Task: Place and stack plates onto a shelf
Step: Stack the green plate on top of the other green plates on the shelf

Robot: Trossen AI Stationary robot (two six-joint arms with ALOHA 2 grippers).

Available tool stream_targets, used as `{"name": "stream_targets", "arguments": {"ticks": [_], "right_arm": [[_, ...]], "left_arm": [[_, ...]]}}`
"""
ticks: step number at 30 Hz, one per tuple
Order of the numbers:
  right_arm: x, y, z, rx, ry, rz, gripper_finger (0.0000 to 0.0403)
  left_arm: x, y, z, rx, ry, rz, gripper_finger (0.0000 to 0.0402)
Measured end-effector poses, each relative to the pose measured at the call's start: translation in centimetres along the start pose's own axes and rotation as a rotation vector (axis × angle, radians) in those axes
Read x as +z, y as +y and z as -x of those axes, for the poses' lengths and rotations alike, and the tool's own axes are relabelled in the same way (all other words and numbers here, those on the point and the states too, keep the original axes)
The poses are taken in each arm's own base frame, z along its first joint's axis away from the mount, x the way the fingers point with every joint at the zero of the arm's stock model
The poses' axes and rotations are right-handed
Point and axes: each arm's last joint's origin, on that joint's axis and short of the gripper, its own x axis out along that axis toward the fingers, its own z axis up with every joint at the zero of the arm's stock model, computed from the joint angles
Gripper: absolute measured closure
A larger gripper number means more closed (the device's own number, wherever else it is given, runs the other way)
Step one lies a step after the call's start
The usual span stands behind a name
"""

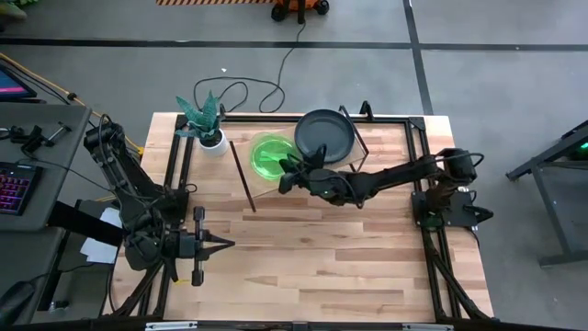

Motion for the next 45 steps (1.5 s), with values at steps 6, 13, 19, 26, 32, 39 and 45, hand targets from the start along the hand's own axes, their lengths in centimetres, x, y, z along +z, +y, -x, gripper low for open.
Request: {"name": "stream_targets", "arguments": {"ticks": [6, 13, 19, 26, 32, 39, 45], "right_arm": [[0.0, -0.4, -0.2, -0.029, 0.019, 0.024, 0.0403], [0.1, -0.8, -0.5, -0.026, 0.049, 0.034, 0.0403], [0.4, -1.2, -1.0, -0.015, 0.070, 0.032, 0.0380], [0.4, -1.4, -1.1, -0.016, 0.077, 0.037, 0.0317], [0.4, -1.3, -1.1, -0.004, 0.088, 0.071, 0.0282], [0.4, -1.4, -1.0, 0.005, 0.101, 0.141, 0.0272], [0.9, -1.2, -1.1, -0.059, 0.165, 0.209, 0.0272]], "left_arm": [[0.0, 0.0, 0.0, 0.000, 0.000, 0.000, 0.0401], [0.0, 0.0, 0.0, 0.002, 0.001, 0.000, 0.0401], [0.0, 0.0, 0.0, 0.002, 0.001, 0.000, 0.0401], [0.0, 0.0, 0.0, 0.002, 0.001, -0.001, 0.0401], [0.0, 0.0, 0.0, 0.002, 0.001, 0.000, 0.0401], [0.0, 0.0, 0.0, 0.002, 0.001, 0.000, 0.0401], [0.0, 0.0, 0.0, 0.001, 0.001, -0.001, 0.0401]]}}
